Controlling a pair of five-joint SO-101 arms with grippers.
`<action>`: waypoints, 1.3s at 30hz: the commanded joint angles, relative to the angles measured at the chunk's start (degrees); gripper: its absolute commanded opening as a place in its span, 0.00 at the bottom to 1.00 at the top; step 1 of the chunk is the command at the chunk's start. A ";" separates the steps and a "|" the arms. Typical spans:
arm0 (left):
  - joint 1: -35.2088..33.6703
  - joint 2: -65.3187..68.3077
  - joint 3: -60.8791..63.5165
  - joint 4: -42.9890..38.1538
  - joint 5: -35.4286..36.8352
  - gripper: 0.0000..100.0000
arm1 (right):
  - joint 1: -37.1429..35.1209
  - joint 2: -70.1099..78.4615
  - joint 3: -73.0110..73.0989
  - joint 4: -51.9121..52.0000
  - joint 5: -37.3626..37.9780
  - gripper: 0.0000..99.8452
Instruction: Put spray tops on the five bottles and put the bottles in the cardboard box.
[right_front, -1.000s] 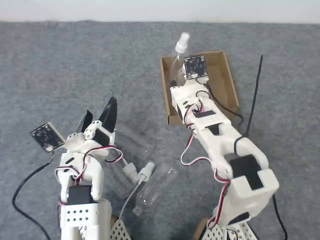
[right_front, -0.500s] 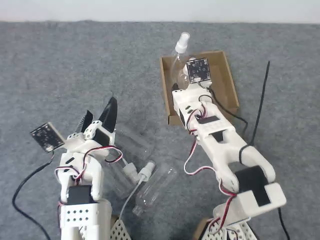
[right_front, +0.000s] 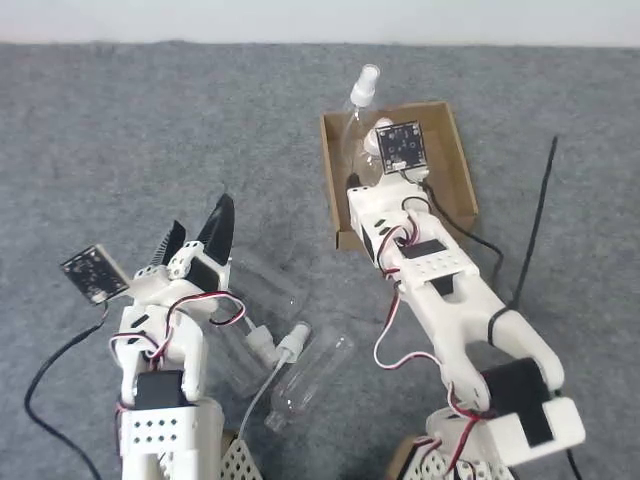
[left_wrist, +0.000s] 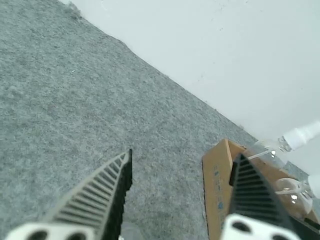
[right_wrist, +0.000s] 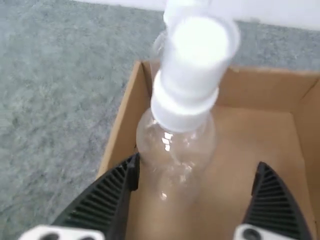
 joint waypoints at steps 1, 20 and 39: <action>-0.18 -0.79 -0.75 -1.85 -0.88 0.30 | -0.57 -6.29 -0.62 4.88 0.79 0.29; -0.18 -0.79 -0.66 -1.85 -0.88 0.30 | -0.22 -10.95 -0.88 15.78 1.67 0.23; -0.18 -0.79 -0.66 -1.85 -0.88 0.30 | -0.22 -11.38 -1.41 17.80 8.70 0.02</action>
